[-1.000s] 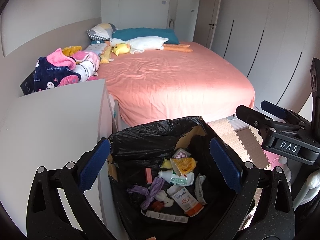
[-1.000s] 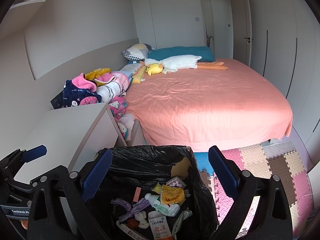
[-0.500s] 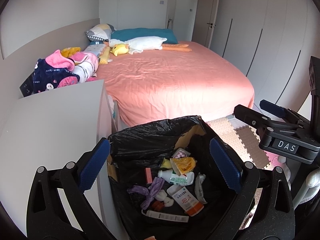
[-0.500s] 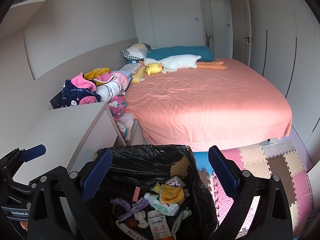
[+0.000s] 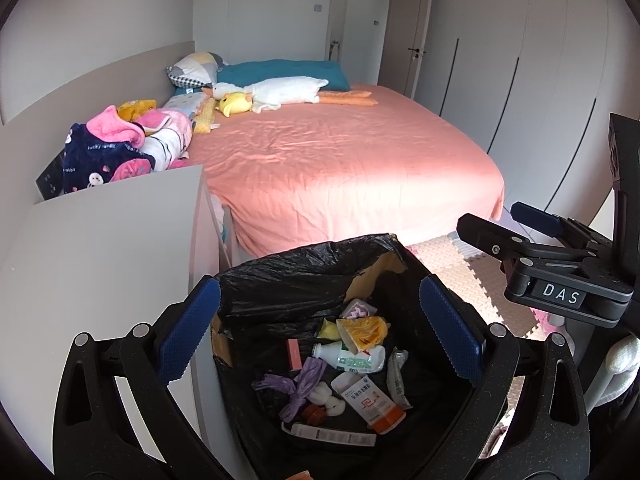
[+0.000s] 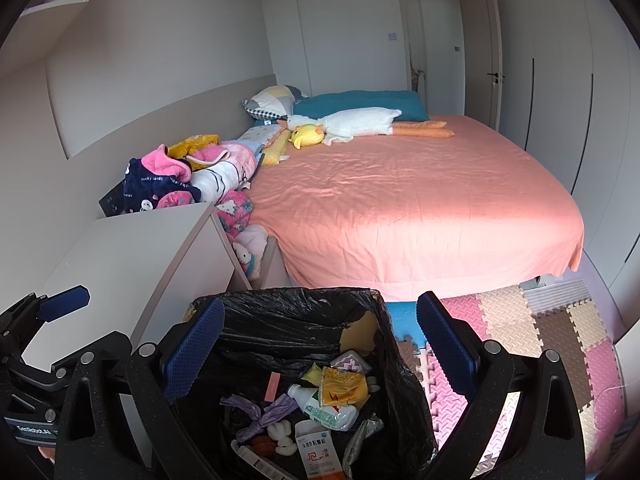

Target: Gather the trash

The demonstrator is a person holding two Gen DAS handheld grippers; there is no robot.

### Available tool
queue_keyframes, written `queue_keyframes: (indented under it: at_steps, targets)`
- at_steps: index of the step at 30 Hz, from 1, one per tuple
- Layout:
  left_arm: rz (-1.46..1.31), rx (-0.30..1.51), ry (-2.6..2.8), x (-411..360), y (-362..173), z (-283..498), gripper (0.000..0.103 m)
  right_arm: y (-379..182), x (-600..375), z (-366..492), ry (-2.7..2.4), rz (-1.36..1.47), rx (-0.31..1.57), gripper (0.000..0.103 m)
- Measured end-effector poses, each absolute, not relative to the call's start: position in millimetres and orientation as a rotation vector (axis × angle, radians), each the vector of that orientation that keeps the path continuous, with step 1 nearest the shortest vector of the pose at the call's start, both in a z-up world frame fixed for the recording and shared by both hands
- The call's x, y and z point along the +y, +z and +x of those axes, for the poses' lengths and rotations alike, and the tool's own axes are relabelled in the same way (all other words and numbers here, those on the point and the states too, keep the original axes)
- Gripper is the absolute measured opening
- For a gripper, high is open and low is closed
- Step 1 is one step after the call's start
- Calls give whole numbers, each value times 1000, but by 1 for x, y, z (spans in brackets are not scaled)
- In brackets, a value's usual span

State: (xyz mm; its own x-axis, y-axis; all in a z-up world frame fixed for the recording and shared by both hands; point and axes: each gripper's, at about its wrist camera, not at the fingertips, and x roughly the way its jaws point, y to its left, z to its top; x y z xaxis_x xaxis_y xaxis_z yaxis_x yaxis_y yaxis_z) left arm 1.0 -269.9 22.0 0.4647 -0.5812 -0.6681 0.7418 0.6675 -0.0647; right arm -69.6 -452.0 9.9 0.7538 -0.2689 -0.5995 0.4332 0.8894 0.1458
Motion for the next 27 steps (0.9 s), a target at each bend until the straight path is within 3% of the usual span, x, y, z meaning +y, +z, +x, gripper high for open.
queue_keyframes:
  at_steps: [27]
  targets:
    - [263,658,-773,-268,20,-4,97,7,-453,-71,-389,289,609,96]
